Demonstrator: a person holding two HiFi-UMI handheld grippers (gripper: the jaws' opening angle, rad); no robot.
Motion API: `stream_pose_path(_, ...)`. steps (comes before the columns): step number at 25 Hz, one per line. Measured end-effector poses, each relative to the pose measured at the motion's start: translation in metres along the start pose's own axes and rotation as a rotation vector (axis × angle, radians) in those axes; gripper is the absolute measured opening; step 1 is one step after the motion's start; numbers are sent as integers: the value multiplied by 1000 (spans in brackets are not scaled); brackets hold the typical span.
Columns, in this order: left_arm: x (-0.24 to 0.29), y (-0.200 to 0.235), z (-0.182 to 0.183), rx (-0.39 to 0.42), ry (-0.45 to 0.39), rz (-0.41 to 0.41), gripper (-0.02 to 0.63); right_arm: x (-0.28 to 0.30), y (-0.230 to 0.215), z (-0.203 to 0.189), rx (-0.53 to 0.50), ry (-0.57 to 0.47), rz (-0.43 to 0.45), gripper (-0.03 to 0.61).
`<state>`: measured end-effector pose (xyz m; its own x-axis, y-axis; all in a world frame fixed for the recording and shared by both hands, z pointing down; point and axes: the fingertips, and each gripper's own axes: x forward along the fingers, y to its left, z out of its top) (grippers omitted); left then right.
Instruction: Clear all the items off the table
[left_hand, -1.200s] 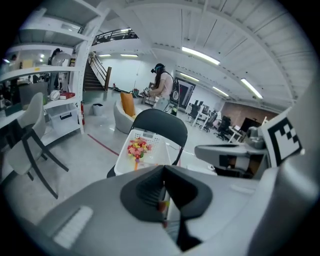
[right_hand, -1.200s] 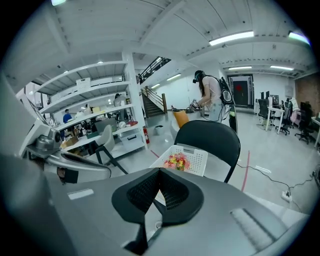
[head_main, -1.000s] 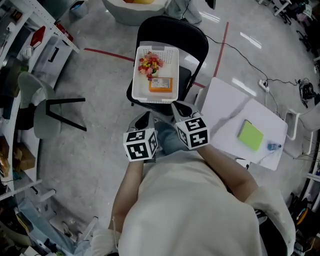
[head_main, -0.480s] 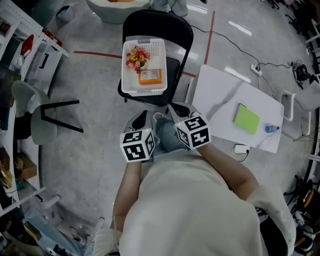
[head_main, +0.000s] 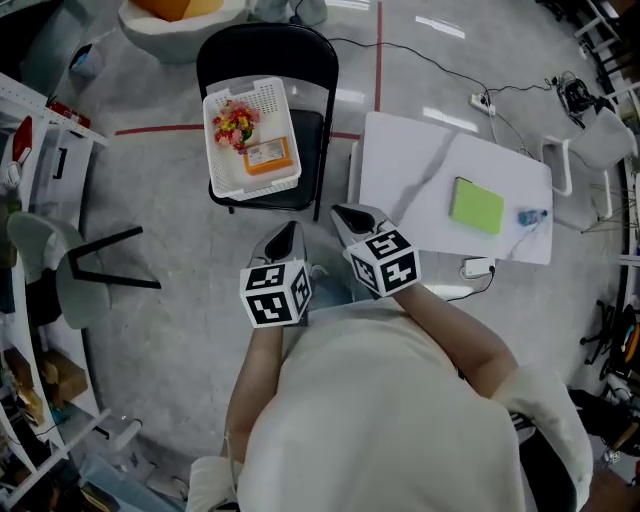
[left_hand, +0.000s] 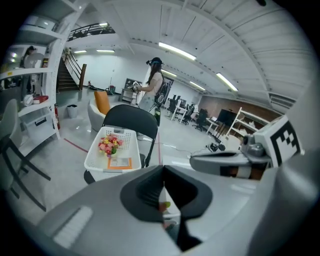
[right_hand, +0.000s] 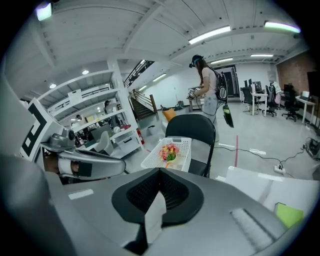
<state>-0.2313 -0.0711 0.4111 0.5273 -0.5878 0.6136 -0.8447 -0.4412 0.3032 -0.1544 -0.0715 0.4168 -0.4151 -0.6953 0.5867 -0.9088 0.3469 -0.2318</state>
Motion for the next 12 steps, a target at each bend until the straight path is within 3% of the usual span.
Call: stream_pose_path(12,40,-74,5,73,41,-99,8,-60,-75,-18,104,-55,-104,-2)
